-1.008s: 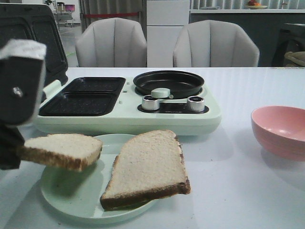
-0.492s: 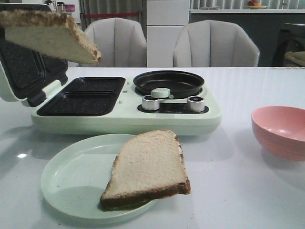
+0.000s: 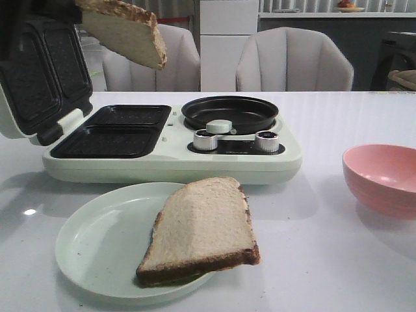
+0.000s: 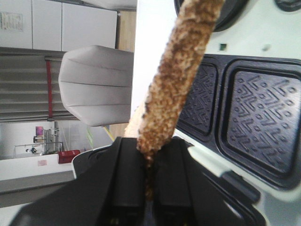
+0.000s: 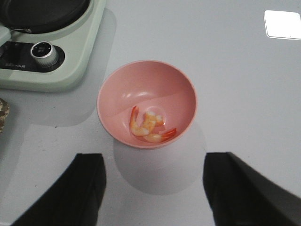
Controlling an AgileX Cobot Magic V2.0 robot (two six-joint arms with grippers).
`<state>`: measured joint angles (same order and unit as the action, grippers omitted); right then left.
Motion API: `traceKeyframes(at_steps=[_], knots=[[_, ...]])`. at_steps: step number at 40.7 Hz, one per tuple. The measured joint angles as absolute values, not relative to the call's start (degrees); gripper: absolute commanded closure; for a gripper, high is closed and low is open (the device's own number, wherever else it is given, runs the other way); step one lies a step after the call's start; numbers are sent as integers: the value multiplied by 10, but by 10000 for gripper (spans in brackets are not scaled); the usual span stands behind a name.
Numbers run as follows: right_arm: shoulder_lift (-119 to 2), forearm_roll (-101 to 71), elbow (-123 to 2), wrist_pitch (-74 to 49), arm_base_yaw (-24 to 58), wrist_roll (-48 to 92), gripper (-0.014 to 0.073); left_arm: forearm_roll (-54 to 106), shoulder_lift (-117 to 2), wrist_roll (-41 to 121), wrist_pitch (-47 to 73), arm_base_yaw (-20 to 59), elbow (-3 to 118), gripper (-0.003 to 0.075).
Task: Make breakfast with bread and shrimp
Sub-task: 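Lower the held bread onto the sandwich maker plate and release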
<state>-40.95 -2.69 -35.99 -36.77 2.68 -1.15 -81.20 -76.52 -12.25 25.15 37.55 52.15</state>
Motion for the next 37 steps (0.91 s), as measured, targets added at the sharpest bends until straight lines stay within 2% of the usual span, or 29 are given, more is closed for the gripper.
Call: traceKeyframes(at_steps=[16,27,37], knots=[[-409,-27,-360,-368,27,-11,45,-828,-995,-132,180,262,697,620],[-409,-27,-360,-368,27,-11,45,-831,-1086,-136,130,225,764,620],[-409,-27,-360,-368,27,-11,45,-834,-1130,-136,133,211,773,620]])
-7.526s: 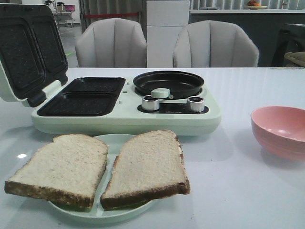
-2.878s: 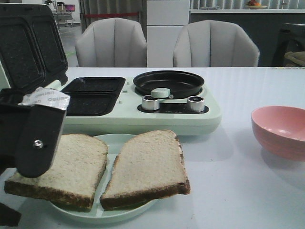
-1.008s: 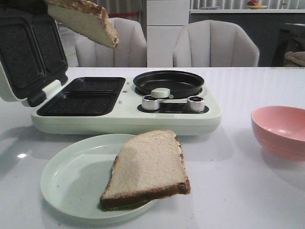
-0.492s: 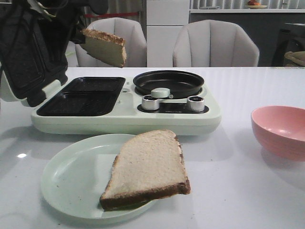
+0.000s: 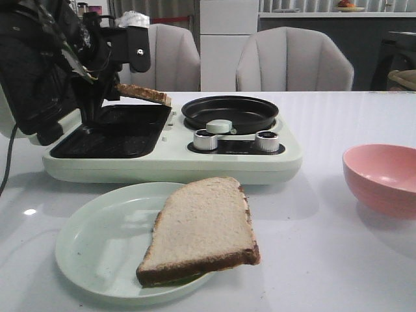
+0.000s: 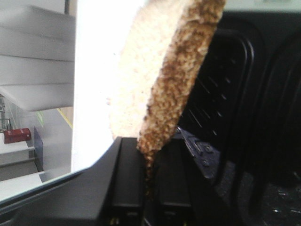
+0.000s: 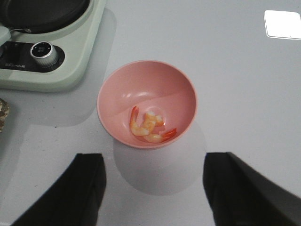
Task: Make breakfast with bread and shrimp
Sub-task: 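Lower the held bread onto the sandwich maker plate and release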
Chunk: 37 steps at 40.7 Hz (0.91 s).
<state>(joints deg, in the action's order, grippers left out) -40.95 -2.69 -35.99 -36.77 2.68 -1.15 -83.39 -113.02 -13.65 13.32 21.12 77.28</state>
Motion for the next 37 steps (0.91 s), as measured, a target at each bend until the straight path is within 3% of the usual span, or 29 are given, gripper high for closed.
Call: traceKeyframes(at_steps=[5,8,16,19,37], knots=[[-409,-27,-360,-368,27,-11,45,-834,-1140,-137,143,210,773,610],[-409,-27,-360,-368,27,-11,45,-834,-1143,-137,144,210,773,549],[-409,-27,-360,-368,27,-11,45,-828,-1145,-137,139,210,773,206],[-409,-27,-360,-368,27,-11,45,-828,-1145,-137,138,210,773,122],[-409,-27,-360,-368,27,-11,45,-774,-1131,-139,196,227,774,101]])
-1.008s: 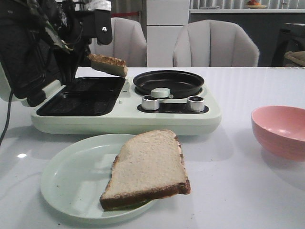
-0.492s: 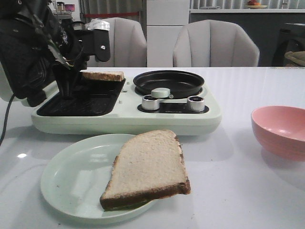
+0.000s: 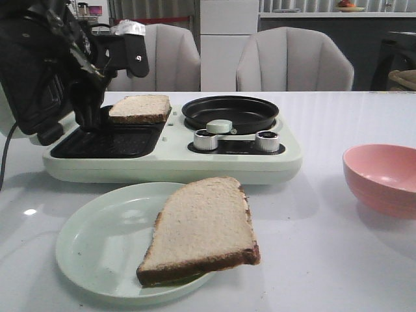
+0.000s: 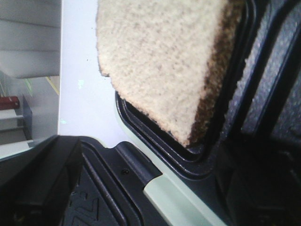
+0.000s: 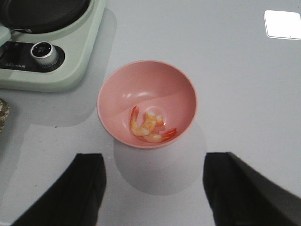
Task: Make breakfast with bread and shrimp
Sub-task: 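Lower the held bread onto the sandwich maker plate and release, then withdraw the left gripper from the sandwich maker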
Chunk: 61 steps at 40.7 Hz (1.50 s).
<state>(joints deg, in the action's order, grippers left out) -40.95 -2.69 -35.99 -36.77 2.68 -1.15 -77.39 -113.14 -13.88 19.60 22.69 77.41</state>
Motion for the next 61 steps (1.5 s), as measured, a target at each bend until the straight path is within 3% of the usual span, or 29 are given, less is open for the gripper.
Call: traceKeyframes(at_steps=[8,20,31,45,61], knots=[[-409,-27,-360,-368,27,-11,45,-674,-1087,-139,241,255,774,104],[-409,-27,-360,-368,27,-11,45,-518,-1010,-99,406,317,774,106],[-409,-27,-360,-368,27,-11,45,-267,-883,-78,511,357,765,106],[-409,-27,-360,-368,27,-11,45,-123,-651,-74,530,389,635,106],[-409,-27,-360,-368,27,-11,45,-72,-385,-74,478,391,444,106]])
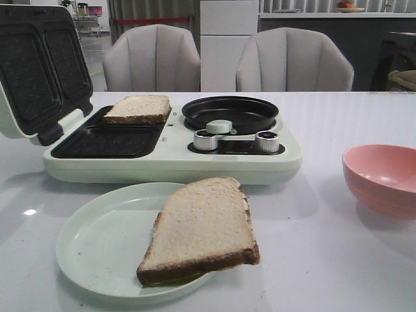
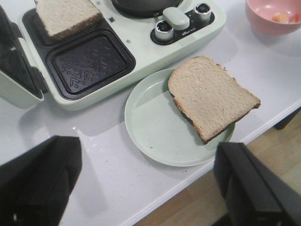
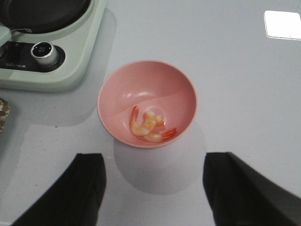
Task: Make breakfast with bread and shrimp
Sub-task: 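Withdraw the left gripper from the sandwich maker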
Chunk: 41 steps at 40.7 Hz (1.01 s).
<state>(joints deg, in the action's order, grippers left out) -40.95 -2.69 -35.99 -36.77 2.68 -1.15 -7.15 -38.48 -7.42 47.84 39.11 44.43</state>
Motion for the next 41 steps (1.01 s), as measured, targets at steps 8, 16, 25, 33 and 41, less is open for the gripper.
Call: traceKeyframes(at_steps=[8,16,25,33,41], knots=[[-409,-27,-360,-368,27,-11,45,-71,-282,-74,469,391,374,106],[-409,-27,-360,-368,27,-11,45,-71,-238,-74,468,391,356,106],[-409,-27,-360,-358,27,-11,45,-71,-235,-74,466,391,356,106],[-411,-75,-360,-374,27,-11,48,-71,-235,-74,466,391,356,106],[-473,-209,-360,-430,63,70,48,-71,-235,-74,466,391,355,106]])
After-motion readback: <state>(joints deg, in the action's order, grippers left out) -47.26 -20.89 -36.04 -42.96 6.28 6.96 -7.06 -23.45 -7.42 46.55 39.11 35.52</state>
